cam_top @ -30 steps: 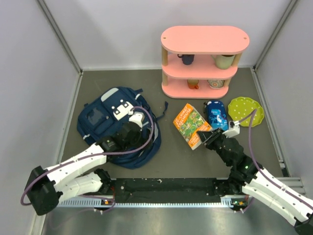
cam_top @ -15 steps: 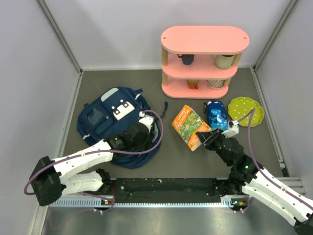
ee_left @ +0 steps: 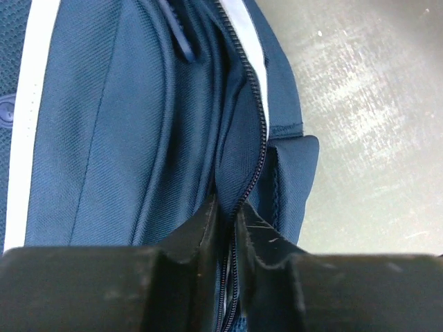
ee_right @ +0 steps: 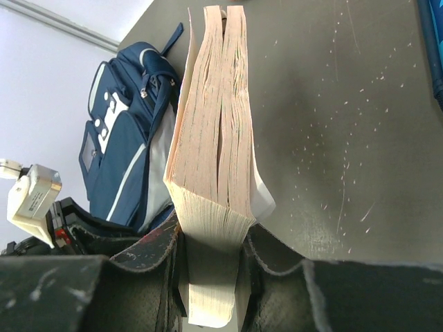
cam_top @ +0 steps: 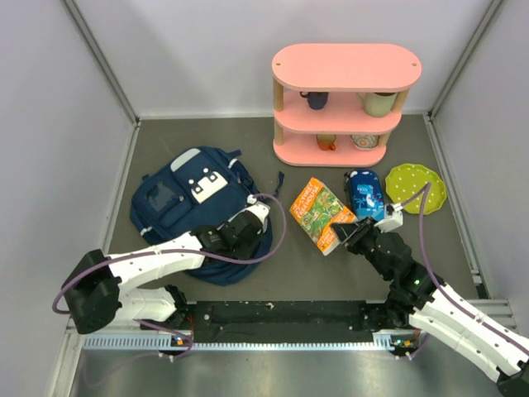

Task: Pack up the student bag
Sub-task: Place the book in the student bag.

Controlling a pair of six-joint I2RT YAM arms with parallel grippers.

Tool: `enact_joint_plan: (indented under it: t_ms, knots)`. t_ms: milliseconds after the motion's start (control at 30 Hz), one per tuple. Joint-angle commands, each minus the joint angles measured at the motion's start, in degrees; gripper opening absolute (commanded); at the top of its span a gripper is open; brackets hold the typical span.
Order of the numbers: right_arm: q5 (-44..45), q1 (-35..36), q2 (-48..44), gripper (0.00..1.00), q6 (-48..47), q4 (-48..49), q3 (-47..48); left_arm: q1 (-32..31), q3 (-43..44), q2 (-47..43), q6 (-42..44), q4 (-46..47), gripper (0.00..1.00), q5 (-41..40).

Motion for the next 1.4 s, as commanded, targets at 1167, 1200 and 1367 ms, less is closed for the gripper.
enact_joint_plan:
  t_ms: [1167, 1200, 1367]
  knots:
    - [-0.5, -0.9, -3.3, 0.0, -1.9, 1.0, 6.3, -1.8, 10.8, -3.3, -6.4, 0.1, 0.01, -7.5]
    - [-0.5, -0.9, -3.2, 0.0, -1.9, 1.0, 6.3, -1.5, 10.5, -5.2, -6.4, 0.0, 0.05, -8.5]
    - [-0.5, -0.9, -3.2, 0.0, -1.5, 1.0, 6.1, 0.7, 5.5, -9.3, -5.9, 4.7, 0.1, -4.3]
